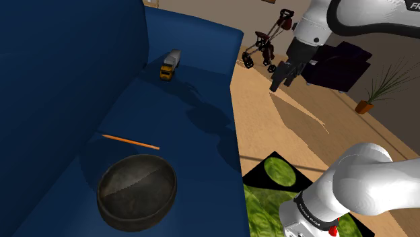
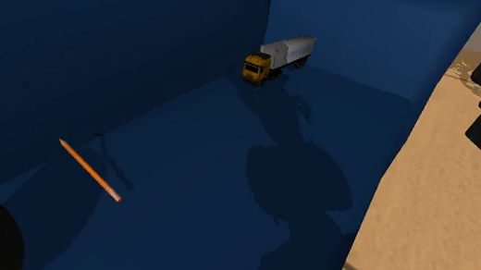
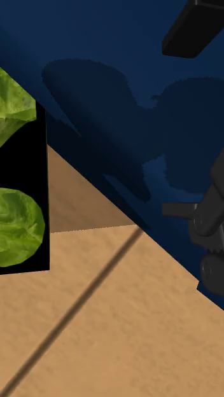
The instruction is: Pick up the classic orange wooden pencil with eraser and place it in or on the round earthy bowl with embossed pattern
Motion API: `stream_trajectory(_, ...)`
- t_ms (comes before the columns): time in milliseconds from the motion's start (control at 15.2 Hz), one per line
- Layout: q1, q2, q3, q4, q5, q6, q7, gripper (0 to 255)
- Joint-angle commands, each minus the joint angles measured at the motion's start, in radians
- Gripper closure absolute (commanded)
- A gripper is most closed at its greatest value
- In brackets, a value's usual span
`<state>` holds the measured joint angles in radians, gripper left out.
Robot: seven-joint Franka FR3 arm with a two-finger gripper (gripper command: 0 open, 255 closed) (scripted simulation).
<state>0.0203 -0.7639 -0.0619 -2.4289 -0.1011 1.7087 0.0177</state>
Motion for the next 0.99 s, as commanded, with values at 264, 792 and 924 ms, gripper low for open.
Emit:
stream_trajectory(264,0.050,0.089,0.049,0.008,0.018,0.091,0.004,0)
stream_trajectory(792,0.135,0.286,0.151,0.061,0.030,0.254,0.015,0)
stream_trajectory(924,0.153,0.338,0.177,0.081,0.026,0.290,0.019,0)
